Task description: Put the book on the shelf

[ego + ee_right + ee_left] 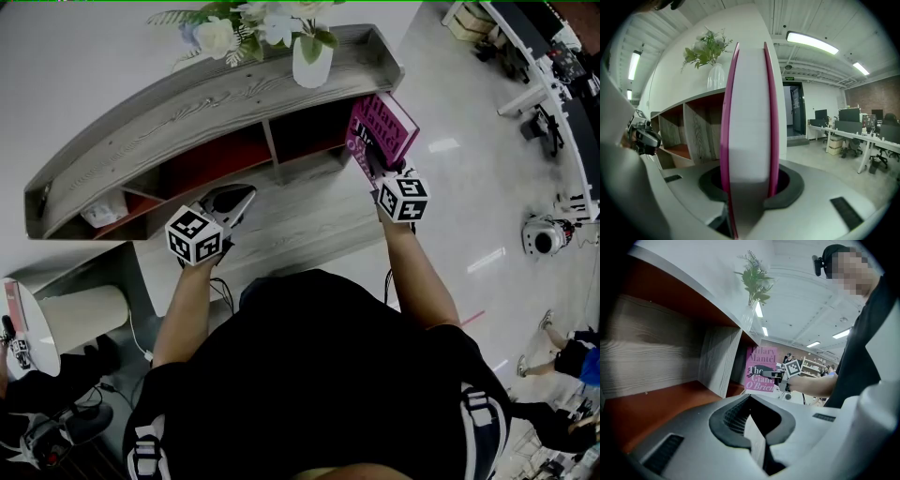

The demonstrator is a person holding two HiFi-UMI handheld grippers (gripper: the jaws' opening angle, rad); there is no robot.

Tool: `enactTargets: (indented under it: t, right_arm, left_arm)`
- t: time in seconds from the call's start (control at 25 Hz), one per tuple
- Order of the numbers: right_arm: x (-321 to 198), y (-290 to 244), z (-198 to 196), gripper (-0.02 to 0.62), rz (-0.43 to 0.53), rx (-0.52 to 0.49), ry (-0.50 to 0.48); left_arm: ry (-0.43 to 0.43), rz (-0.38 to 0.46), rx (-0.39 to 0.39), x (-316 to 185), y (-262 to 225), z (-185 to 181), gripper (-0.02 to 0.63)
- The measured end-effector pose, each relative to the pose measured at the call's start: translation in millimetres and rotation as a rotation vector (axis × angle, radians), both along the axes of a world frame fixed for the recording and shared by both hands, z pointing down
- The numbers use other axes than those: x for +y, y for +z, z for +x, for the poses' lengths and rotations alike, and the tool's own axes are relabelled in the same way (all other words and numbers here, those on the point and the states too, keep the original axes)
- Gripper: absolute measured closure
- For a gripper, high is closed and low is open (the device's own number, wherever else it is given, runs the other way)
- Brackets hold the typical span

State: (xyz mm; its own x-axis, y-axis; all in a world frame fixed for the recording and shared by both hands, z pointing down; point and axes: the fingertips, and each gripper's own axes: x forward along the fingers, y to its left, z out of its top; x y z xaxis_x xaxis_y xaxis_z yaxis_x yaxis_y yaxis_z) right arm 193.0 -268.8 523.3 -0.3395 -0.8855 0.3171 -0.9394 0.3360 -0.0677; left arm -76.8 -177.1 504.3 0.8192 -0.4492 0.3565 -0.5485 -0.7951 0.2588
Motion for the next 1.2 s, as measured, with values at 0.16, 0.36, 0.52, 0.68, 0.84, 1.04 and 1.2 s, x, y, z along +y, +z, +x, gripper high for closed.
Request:
enactTargets:
  t: [0.16, 0.36, 0.52, 0.68, 0.84, 1.04, 1.2]
  right_arm:
    - [-4.9, 1.8, 0.2, 0.445, 0.003, 0.006, 0.007]
    - [-8.3, 3.0, -1.7, 0.445, 0.008, 0.007, 0.011]
    - [-10.8, 4.0, -2.9, 0.445, 0.008, 0.008, 0.013]
    - [-12.8, 5.2, -3.2, 0.445, 0.007, 0.015, 0.016]
    - [-14.0, 6.2, -4.7, 0.445, 0.012, 0.018, 0.026]
    - [-15.1, 7.6, -8.1, 0.445, 0.016, 0.024, 0.035]
    - [-16.8, 9.1, -8.7, 0.445, 0.019, 0.030, 0.043]
  left_arm:
    - [0.005, -0.003, 0.000, -1.8, 1.6, 2.3, 0.587]
    - [0.000, -0.006, 0.000, -4.7, 2.3, -0.6, 0.586]
    - [-0.007, -0.006, 0.002, -6.5, 1.9, -3.1, 0.586]
    - [-0.007, -0.006, 0.003, -6.3, 1.2, -3.0, 0.586]
    - [-0.006, -0.008, 0.001, -5.1, 1.6, -4.1, 0.587]
    - [-0.011, -0.011, -0.002, -5.2, 2.9, -7.6, 0.586]
    - [-0.010, -0.013, -0.002, -5.5, 3.8, -8.6, 0.586]
